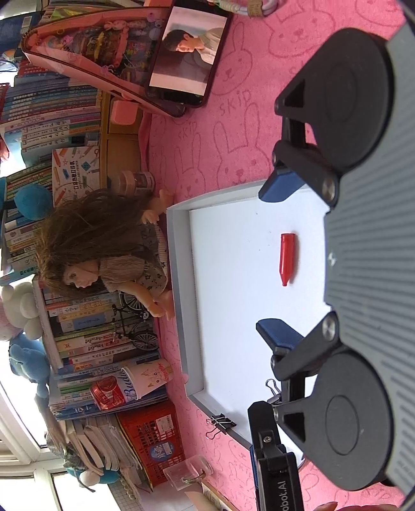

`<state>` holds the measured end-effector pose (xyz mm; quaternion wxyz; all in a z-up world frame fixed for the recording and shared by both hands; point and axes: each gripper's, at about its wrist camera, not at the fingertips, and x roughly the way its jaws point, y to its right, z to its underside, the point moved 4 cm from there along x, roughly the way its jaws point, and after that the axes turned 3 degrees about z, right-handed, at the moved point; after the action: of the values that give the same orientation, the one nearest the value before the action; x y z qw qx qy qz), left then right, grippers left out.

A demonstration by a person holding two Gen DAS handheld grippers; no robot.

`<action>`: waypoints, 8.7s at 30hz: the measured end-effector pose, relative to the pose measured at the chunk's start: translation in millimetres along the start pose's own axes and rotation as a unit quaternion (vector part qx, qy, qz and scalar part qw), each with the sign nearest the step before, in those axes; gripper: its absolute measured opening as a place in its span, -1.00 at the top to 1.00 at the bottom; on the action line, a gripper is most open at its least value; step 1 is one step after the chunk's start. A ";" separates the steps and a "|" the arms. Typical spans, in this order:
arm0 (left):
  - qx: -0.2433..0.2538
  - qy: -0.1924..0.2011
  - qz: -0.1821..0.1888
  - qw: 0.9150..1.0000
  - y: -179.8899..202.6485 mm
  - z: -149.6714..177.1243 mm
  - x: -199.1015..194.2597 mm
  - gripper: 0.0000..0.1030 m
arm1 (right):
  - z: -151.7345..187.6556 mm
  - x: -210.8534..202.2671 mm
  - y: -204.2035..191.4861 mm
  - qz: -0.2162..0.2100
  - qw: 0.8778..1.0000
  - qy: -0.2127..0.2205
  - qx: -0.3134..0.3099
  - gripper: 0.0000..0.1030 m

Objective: Organize rigid objects
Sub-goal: 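Withdraw both open grippers from the tray back toward the loose objects, then close the left gripper on a black round lid while the right grasps a brown hazelnut, then carry the lid into the tray and open the left gripper while the right releases the hazelnut there, then withdraw both open grippers from the tray toward the remaining objects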

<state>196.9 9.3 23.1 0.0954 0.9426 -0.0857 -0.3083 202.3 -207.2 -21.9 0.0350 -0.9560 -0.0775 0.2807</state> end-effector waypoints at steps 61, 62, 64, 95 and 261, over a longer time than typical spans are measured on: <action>0.063 0.008 -0.014 0.998 -31.2 140.1 -131.4 -0.03 | 125.0 -131.4 5.6 -0.011 0.994 0.078 -0.070 -0.17; 0.062 0.004 -0.013 0.998 -31.2 141.0 -129.7 0.00 | 126.2 -131.1 4.3 -0.014 0.994 0.077 -0.070 -0.13; 0.064 0.007 -0.015 0.998 -31.0 141.2 -128.9 0.01 | 128.4 -130.6 2.2 -0.018 0.994 0.072 -0.073 -0.04; 0.049 0.030 -0.027 0.998 -24.9 124.6 -115.7 0.43 | 126.8 -124.8 -15.6 -0.007 0.993 0.065 -0.096 0.53; 0.083 0.043 0.010 0.996 10.9 75.9 -75.8 -0.58 | 56.8 -78.9 -11.1 0.000 0.996 0.068 -0.055 -0.89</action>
<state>90.1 5.8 8.4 0.0238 0.9589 -0.1157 -0.2580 104.6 -208.2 -26.5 -0.0129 -0.9734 -0.0901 0.2103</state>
